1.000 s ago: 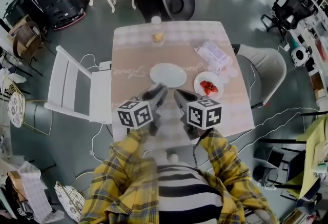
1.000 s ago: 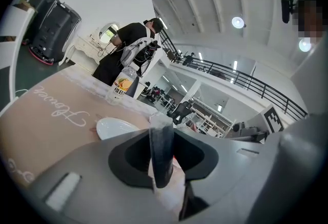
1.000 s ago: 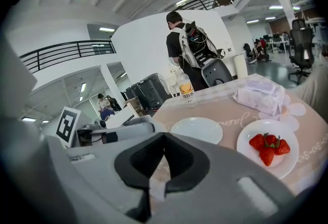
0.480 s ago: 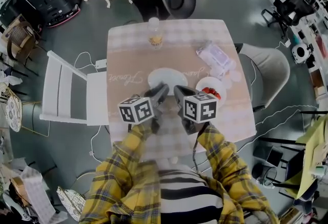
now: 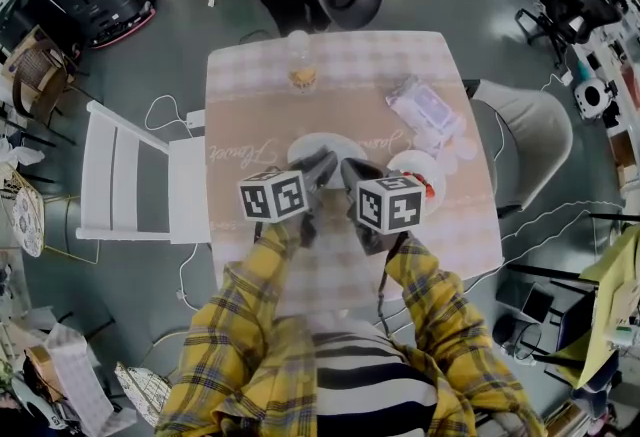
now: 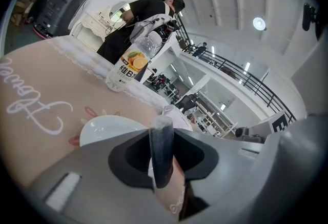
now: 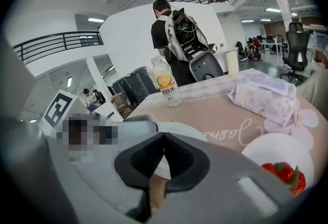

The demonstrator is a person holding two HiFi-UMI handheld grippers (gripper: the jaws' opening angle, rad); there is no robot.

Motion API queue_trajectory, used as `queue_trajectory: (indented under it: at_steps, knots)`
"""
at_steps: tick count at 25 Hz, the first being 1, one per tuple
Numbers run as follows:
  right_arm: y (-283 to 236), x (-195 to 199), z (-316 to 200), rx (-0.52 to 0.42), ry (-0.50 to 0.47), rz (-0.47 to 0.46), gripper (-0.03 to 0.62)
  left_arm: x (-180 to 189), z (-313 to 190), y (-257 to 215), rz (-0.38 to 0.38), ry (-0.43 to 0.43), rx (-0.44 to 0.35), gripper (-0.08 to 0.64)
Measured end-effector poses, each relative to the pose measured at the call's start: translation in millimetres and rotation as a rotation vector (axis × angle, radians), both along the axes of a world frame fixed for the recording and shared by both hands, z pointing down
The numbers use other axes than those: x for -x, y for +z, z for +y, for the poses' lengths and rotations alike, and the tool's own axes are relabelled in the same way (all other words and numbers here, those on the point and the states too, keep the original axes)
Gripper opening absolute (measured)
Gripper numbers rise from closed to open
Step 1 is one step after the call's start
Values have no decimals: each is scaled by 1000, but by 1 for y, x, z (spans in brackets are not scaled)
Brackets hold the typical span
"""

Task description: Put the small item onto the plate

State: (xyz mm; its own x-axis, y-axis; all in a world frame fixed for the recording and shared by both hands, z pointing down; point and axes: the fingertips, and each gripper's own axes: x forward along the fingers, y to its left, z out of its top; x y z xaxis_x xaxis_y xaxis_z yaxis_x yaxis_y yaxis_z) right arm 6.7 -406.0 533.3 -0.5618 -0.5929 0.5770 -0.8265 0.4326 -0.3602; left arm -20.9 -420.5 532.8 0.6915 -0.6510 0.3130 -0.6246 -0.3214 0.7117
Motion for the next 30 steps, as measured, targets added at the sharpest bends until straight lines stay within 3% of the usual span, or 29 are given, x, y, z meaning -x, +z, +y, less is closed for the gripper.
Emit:
queue_trajectory:
  at_steps: [6, 13, 17, 19, 30]
  knots:
    - [7, -6, -2, 20, 11, -5, 2, -10, -4, 12, -90, 92, 30, 92]
    - [12, -9, -3, 34, 13, -5, 2, -10, -7, 20, -132, 126, 36, 94]
    - [13, -8, -4, 40, 9, -6, 2, -12, -7, 23, -197, 157, 34, 101]
    - [14, -7, -3, 41, 3, -6, 2, -9, -7, 27, -252, 162, 30, 158]
    - [11, -4, 1, 39, -3, -18, 2, 19, -16, 19, -316, 57, -18, 189]
